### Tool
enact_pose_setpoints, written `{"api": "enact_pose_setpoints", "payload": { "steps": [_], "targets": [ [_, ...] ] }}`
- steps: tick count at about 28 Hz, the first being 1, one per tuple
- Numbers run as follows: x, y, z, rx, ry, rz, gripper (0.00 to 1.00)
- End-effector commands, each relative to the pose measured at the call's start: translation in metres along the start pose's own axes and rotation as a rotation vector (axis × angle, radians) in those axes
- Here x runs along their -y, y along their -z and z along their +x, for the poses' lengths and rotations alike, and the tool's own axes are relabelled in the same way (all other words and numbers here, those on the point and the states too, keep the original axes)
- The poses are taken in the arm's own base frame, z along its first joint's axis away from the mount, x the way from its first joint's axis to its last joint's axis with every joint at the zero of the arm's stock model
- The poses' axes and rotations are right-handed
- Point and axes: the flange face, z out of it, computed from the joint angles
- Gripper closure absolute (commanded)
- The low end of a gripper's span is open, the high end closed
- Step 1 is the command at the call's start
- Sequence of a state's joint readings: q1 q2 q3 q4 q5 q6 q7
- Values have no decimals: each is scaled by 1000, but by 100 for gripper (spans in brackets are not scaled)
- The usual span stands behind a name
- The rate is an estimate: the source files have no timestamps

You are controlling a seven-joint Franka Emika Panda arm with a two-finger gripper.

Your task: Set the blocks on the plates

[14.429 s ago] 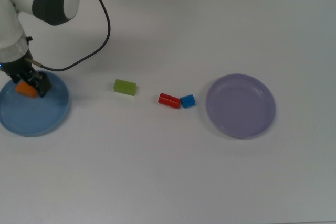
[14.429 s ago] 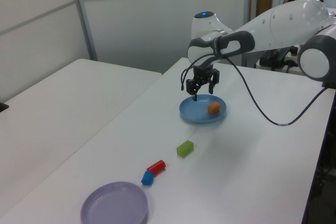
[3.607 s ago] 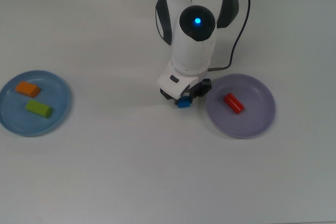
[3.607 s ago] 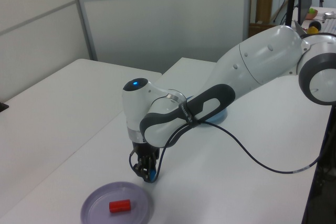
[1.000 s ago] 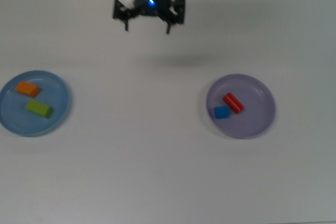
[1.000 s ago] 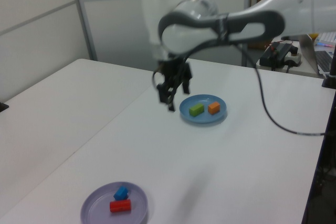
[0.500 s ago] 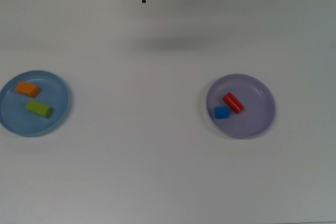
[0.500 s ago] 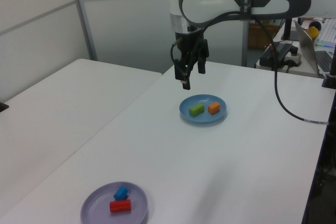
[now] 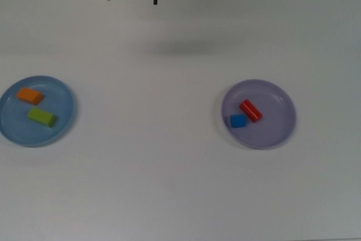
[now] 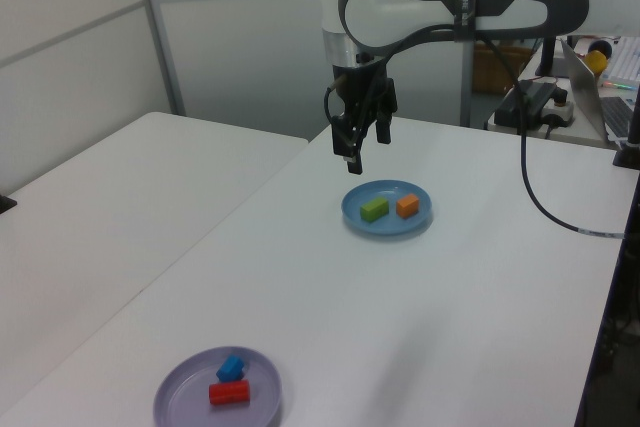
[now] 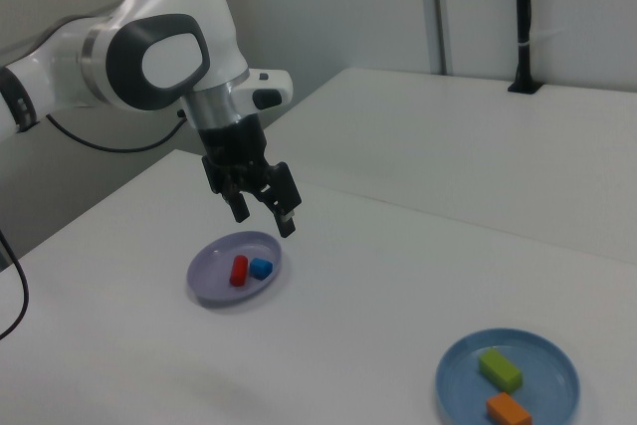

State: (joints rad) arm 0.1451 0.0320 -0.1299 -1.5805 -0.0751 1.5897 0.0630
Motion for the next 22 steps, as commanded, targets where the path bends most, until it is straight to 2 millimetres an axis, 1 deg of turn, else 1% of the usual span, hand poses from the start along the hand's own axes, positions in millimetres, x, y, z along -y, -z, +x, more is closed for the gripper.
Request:
{"api": "enact_pose_setpoints", "payload": {
  "steps": [1,9,15,18,22],
  "targets": [
    [-5,0,0,-9,8,22,0],
    [-5,-1,1,-7,9,22,0],
    [-19,0,0,-8,-17,24,0],
    [-32,9,2,-28,-42,32,0],
    [-37,10,3,-32,-48,49,0]
  ]
}}
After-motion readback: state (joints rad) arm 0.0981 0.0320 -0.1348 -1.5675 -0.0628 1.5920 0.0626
